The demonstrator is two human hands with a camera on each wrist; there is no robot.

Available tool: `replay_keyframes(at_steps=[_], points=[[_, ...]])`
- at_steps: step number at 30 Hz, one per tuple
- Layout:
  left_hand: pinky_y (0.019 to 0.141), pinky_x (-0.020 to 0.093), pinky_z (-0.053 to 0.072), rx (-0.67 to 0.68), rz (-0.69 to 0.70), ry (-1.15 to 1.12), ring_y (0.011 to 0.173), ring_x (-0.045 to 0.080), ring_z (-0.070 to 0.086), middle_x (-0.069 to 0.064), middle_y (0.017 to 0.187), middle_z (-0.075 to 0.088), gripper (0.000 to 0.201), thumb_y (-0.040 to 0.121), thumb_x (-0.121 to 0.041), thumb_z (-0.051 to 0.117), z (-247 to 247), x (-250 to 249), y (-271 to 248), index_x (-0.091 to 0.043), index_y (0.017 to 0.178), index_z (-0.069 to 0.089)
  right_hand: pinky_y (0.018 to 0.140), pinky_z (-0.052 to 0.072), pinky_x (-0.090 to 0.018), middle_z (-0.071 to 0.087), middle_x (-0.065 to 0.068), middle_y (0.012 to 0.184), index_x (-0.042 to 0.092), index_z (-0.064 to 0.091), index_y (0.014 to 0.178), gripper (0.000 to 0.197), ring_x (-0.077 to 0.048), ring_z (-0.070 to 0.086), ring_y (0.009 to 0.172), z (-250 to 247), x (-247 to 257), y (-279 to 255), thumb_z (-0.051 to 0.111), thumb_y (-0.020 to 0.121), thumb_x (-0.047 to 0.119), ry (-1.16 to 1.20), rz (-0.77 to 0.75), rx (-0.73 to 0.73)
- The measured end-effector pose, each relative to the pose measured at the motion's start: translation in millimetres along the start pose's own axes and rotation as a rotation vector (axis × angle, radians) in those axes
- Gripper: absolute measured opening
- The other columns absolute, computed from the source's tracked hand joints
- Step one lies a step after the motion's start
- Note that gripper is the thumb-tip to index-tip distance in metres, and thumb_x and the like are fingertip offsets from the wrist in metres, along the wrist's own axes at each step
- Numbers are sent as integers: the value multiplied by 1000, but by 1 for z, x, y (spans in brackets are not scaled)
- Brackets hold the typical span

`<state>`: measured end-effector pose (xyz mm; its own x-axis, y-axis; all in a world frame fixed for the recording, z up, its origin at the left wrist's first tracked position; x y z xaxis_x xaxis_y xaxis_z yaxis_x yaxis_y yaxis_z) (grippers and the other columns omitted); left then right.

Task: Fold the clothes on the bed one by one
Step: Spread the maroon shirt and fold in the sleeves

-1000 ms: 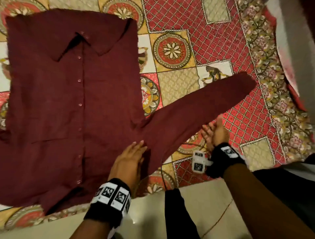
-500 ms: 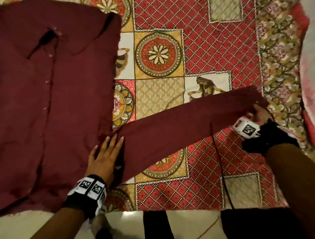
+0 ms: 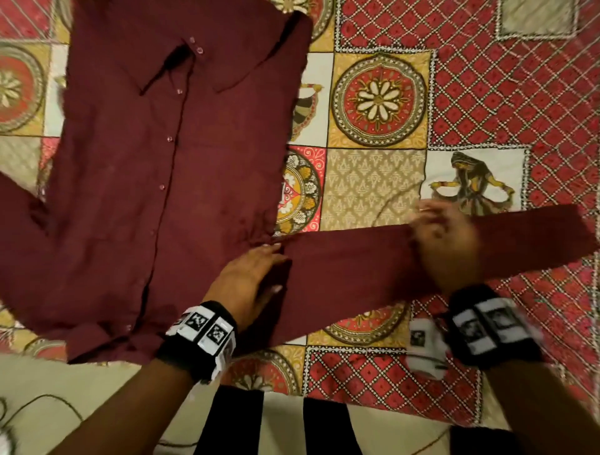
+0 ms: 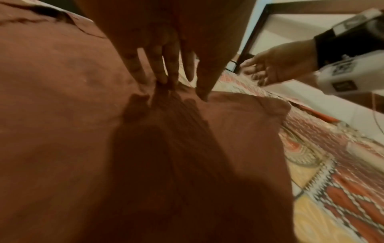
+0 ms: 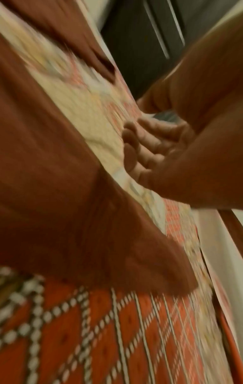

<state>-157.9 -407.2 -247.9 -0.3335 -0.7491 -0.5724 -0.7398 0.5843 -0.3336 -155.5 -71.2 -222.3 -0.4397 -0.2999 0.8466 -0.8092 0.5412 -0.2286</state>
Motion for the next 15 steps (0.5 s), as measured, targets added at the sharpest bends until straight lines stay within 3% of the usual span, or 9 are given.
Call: replay_keyframes(at_steps=[1, 3, 5, 6, 9, 11, 13, 15], points=[[103, 50, 47, -102, 11, -4, 133, 27, 49, 5, 145, 51, 44, 90, -30, 58, -20, 10, -3, -28, 133, 52, 72, 52, -37, 69, 9, 82, 22, 68, 107, 16, -14, 65, 76, 51, 29, -19, 59, 95, 17, -94, -95, 218], [98, 49, 50, -203, -17, 20, 126, 30, 54, 6, 135, 57, 36, 93, -25, 47, -52, 34, -4, -21, 125, 60, 81, 49, -33, 72, 2, 94, 20, 72, 104, 19, -19, 66, 89, 147, 74, -76, 58, 93, 17, -255, -387, 582], [106, 49, 45, -211, -18, 80, 136, 30, 46, 7, 145, 51, 45, 89, -15, 49, -74, 60, 0, -16, 133, 58, 89, 45, -32, 74, -4, 98, 12, 76, 102, 32, -25, 68, 94, 211, 104, -126, 52, 83, 6, -420, -733, 695], [110, 48, 42, -186, -18, 130, 141, 29, 40, 7, 151, 45, 54, 86, -12, 55, -80, 75, 4, -15, 139, 52, 91, 49, -31, 75, -6, 100, 10, 77, 103, 41, -26, 70, 95, 234, 112, -142, 44, 79, 6, -475, -828, 710], [117, 46, 29, 4, -34, 314, 149, 23, 24, 4, 163, 24, 97, 73, -24, 81, -77, 112, 19, -16, 155, 30, 99, 53, -34, 72, -12, 122, 4, 72, 119, 56, -27, 67, 117, 288, 117, -154, 32, 81, 7, -578, -827, 743], [122, 43, 9, 160, -85, 401, 152, 15, 0, -5, 165, -4, 124, 71, -53, 80, -74, 142, 24, -21, 158, -2, 111, 44, -42, 59, -15, 142, 0, 61, 135, 48, -29, 56, 132, 312, 98, -147, 48, 89, 8, -657, -809, 757], [122, 40, -4, 263, -135, 434, 149, 10, -20, -11, 160, -28, 133, 68, -78, 65, -75, 166, 24, -24, 153, -22, 123, 27, -44, 36, -8, 161, 7, 42, 152, 73, -22, 36, 148, 308, 71, -130, 67, 91, 38, -804, -754, 752], [121, 36, -6, 257, -130, 423, 148, 8, -23, -12, 159, -32, 138, 62, -87, 58, -79, 176, 26, -24, 153, -24, 126, 14, -42, 16, 1, 169, 15, 23, 161, 91, -15, 14, 155, 293, 55, -117, 51, 93, 69, -909, -689, 750]])
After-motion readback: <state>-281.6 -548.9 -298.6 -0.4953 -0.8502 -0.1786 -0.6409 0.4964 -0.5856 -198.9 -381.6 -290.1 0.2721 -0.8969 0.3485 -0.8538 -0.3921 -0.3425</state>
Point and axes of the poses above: each hand's wrist, its own y-axis towards the middle knuckle, its own z-axis out of the palm, x = y × z, the point moved 10 cm from there along y, towards the middle knuckle
